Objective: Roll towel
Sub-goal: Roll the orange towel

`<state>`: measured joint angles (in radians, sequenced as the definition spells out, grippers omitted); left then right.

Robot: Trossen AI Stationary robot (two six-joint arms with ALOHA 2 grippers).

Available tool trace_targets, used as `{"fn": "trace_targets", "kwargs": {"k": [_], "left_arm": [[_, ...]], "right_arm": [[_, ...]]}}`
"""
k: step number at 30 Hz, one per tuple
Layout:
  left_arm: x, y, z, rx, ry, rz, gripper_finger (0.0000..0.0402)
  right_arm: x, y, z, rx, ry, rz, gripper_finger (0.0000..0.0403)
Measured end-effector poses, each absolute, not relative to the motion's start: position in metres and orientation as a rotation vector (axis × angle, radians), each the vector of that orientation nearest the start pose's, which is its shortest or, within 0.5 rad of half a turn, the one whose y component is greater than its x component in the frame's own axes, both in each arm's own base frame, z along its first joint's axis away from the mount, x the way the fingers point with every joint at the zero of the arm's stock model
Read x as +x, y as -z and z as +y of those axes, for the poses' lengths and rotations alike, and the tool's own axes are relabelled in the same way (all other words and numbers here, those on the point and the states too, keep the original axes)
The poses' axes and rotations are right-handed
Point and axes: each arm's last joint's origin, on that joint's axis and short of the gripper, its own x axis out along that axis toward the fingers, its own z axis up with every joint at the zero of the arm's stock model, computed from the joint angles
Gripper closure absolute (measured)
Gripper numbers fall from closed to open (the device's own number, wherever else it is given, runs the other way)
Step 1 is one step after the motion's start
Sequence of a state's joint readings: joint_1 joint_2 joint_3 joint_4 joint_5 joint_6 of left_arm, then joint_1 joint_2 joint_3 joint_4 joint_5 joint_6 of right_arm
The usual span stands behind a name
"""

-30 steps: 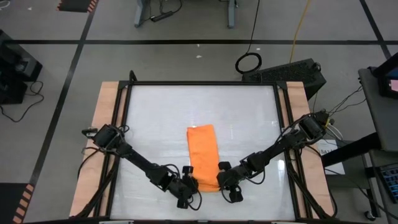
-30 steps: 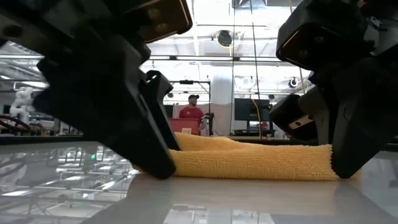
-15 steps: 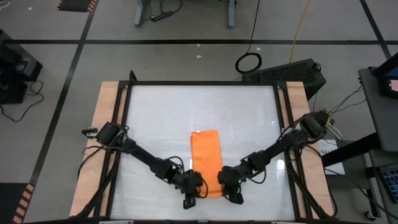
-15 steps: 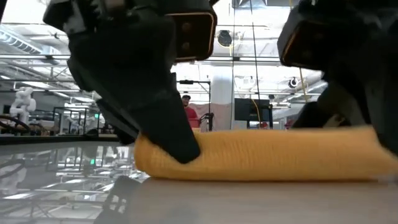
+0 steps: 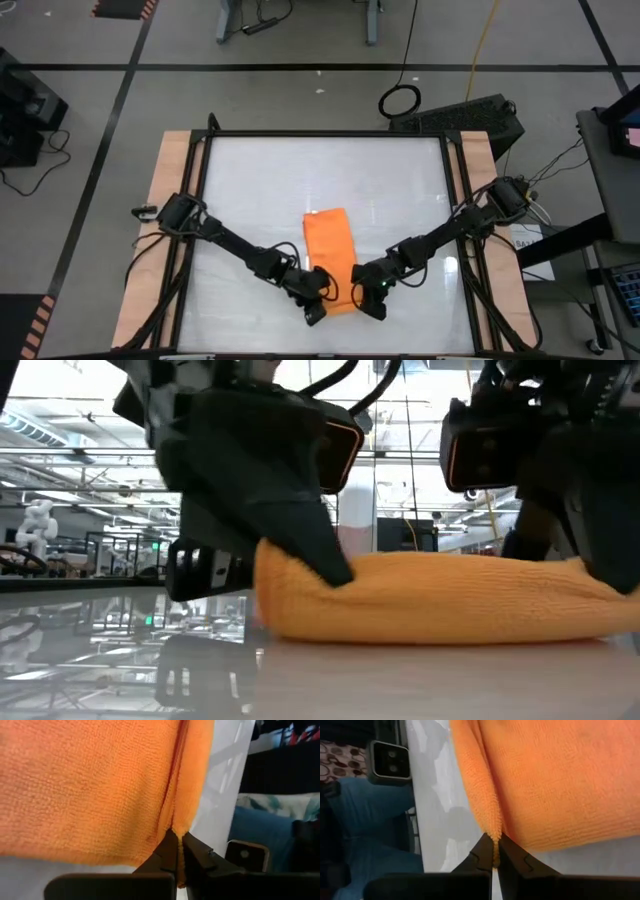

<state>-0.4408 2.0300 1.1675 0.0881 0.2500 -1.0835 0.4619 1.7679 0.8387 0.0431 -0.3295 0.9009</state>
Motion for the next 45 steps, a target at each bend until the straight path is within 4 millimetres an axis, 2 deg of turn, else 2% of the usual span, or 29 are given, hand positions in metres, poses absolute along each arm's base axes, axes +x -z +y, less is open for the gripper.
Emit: {"fn": "trace_targets", "kwargs": {"k": [13,18,24,27,30,33,37,45], "left_arm": [[0.366,-0.122,-0.176,-0.961,0.09,1.117,0.0389],[0.362,-0.117,-0.177,-0.983,0.081,1.199,0.0389],[0.362,-0.116,-0.177,-0.989,0.09,1.203,0.0389],[0.362,-0.116,-0.176,-1.006,0.084,1.204,0.0389],[0.363,-0.116,-0.176,-1.007,0.082,1.202,0.0389],[0.363,-0.116,-0.176,-1.007,0.078,1.197,0.0389],[0.365,-0.116,-0.173,-1.009,0.068,1.183,0.0389],[0.368,-0.116,-0.167,-1.02,0.057,1.169,0.0389]], "right_arm": [[0.292,-0.126,0.138,0.737,-0.219,1.19,0.0396],[0.287,-0.121,0.135,0.678,-0.187,1.223,0.0372],[0.285,-0.127,0.137,0.561,-0.271,1.197,0.0324],[0.278,-0.14,0.145,0.432,-0.373,1.131,0.0306],[0.268,-0.161,0.162,0.243,-0.495,0.988,0.0299],[0.257,-0.17,0.18,0.021,-0.566,0.871,0.0298],[0.25,-0.169,0.198,-0.196,-0.565,0.748,0.0298],[0.261,-0.151,0.207,-0.264,-0.544,0.675,0.0298]]}}
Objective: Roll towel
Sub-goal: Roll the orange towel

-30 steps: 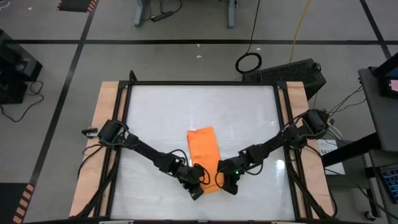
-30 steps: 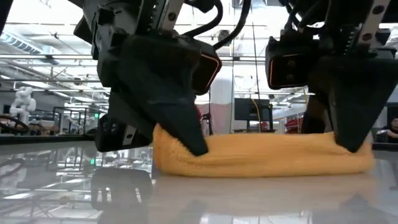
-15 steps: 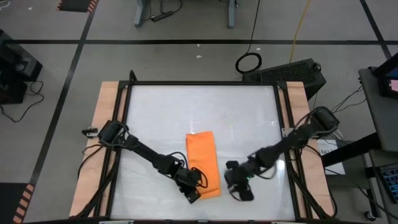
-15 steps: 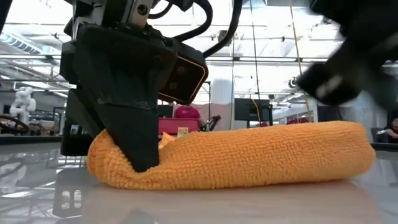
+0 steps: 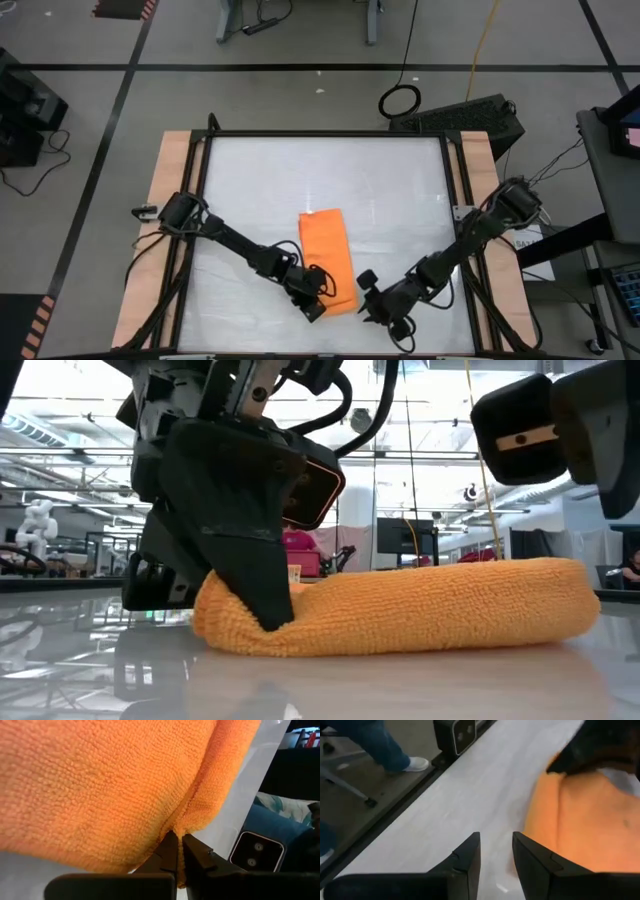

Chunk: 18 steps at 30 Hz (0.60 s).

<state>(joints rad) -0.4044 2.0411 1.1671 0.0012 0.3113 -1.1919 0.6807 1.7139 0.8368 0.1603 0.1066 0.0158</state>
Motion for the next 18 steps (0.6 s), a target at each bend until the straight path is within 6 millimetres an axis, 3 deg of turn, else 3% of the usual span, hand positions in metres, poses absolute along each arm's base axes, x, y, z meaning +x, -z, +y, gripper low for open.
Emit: {"fn": "trace_targets", "kwargs": {"k": [6,18], "left_arm": [[0.37,-0.117,-0.166,-1.029,0.069,1.164,0.0389],[0.37,-0.117,-0.165,-1.032,0.076,1.162,0.0389]], "right_arm": [[0.266,-0.151,0.208,-0.305,-0.52,0.621,0.0298],[0.276,-0.133,0.197,-0.333,-0.465,0.677,0.0298]]}}
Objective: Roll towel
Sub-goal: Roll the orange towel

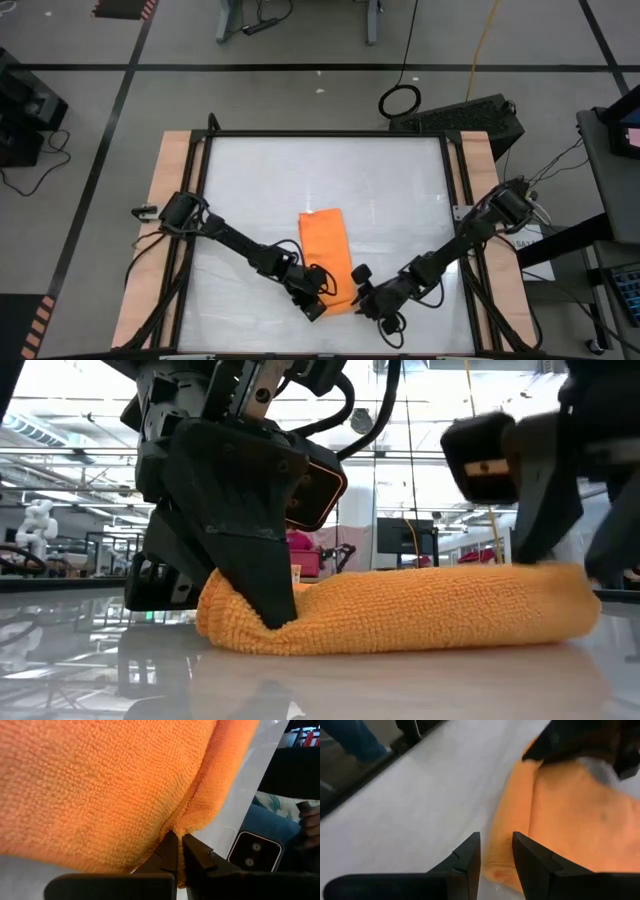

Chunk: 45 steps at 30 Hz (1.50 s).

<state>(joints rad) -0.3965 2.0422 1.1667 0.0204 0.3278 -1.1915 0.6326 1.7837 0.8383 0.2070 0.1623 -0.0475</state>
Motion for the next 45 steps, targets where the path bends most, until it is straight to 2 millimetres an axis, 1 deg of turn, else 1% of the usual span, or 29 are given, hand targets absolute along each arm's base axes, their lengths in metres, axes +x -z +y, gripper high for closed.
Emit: {"fn": "trace_targets", "kwargs": {"k": [6,11,14,18,21,23,26,28,33,36,38,40,45], "left_arm": [[0.37,-0.117,-0.165,-1.016,0.1,1.164,0.0389],[0.37,-0.12,-0.165,-0.975,0.13,1.159,0.0381],[0.368,-0.127,-0.164,-0.943,0.158,1.144,0.0353],[0.366,-0.146,-0.164,-0.873,0.232,1.099,0.0303],[0.358,-0.158,-0.164,-0.798,0.258,1.11,0.0273],[0.349,-0.165,-0.166,-0.727,0.245,1.132,0.0261],[0.334,-0.169,-0.175,-0.598,0.204,1.157,0.0257],[0.325,-0.17,-0.185,-0.496,0.196,1.138,0.0256],[0.313,-0.183,-0.221,-0.267,0.244,0.898,0.0256],[0.308,-0.187,-0.236,-0.138,0.245,0.771,0.0256],[0.308,-0.187,-0.241,-0.064,0.246,0.722,0.0256],[0.308,-0.183,-0.243,-0.017,0.244,0.713,0.0256],[0.316,-0.166,-0.242,-0.011,0.248,0.736,0.0255]], "right_arm": [[0.281,-0.116,0.191,-0.3,-0.434,0.744,0.0298],[0.282,-0.111,0.191,-0.253,-0.425,0.77,0.0298],[0.282,-0.11,0.191,-0.22,-0.412,0.782,0.0298],[0.282,-0.109,0.191,-0.175,-0.394,0.797,0.0298],[0.281,-0.109,0.191,-0.139,-0.376,0.814,0.0298],[0.281,-0.109,0.19,-0.115,-0.365,0.82,0.0298],[0.281,-0.108,0.19,-0.088,-0.354,0.831,0.0298],[0.281,-0.108,0.19,-0.072,-0.348,0.834,0.0298],[0.282,-0.108,0.188,-0.033,-0.337,0.845,0.0298],[0.284,-0.108,0.185,-0.01,-0.338,0.855,0.0298],[0.285,-0.108,0.183,-0.004,-0.332,0.856,0.0298],[0.286,-0.108,0.181,0.0,-0.329,0.858,0.0298],[0.288,-0.108,0.178,0.014,-0.339,0.867,0.0298]]}}
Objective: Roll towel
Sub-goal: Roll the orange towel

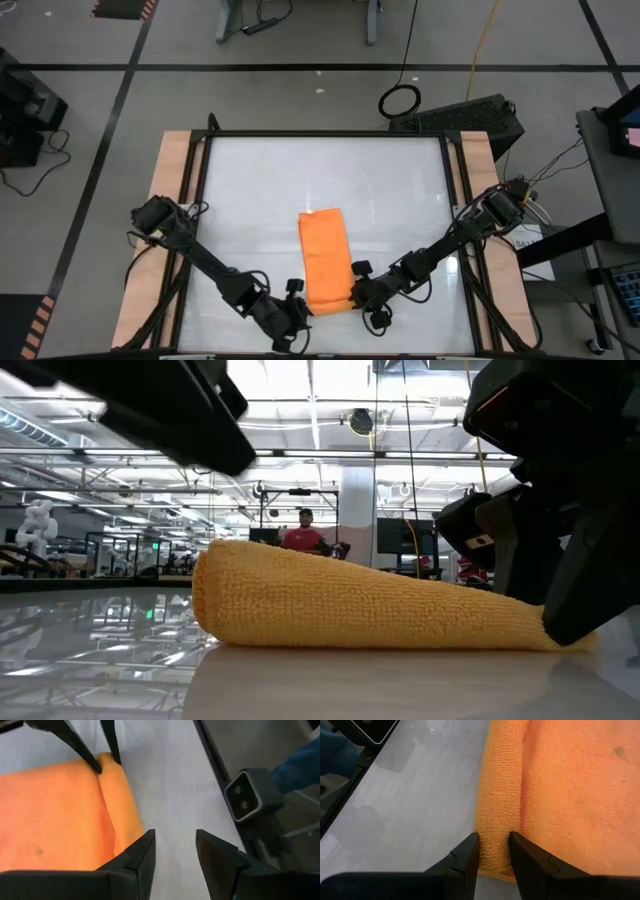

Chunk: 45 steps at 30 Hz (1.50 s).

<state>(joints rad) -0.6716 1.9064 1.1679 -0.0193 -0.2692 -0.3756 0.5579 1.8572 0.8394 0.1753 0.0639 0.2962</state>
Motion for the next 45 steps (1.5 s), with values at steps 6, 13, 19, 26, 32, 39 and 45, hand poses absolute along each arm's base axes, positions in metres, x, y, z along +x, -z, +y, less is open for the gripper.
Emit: {"fn": "trace_targets", "kwargs": {"k": [6,13,19,26,32,39,45], "left_arm": [[0.323,-0.148,-0.236,0.027,0.225,0.784,0.0255],[0.327,-0.131,-0.228,0.074,0.217,0.856,0.0255],[0.331,-0.129,-0.214,0.101,0.137,0.883,0.0255],[0.341,-0.115,-0.209,0.069,0.2,0.915,0.0255],[0.342,-0.104,-0.209,-0.019,0.154,0.94,0.0282],[0.341,-0.103,-0.209,-0.037,0.15,0.956,0.0388],[0.341,-0.107,-0.213,-0.142,0.246,0.984,0.0394]], "right_arm": [[0.288,-0.107,0.178,0.019,-0.332,0.867,0.0298],[0.288,-0.107,0.177,0.018,-0.33,0.867,0.0298],[0.288,-0.107,0.177,0.018,-0.329,0.867,0.0298],[0.291,-0.107,0.172,0.052,-0.326,0.878,0.0298],[0.294,-0.107,0.168,0.118,-0.295,0.892,0.0298],[0.293,-0.11,0.167,0.164,-0.333,0.912,0.0298],[0.283,-0.122,0.163,0.146,-0.35,0.983,0.0298]]}}
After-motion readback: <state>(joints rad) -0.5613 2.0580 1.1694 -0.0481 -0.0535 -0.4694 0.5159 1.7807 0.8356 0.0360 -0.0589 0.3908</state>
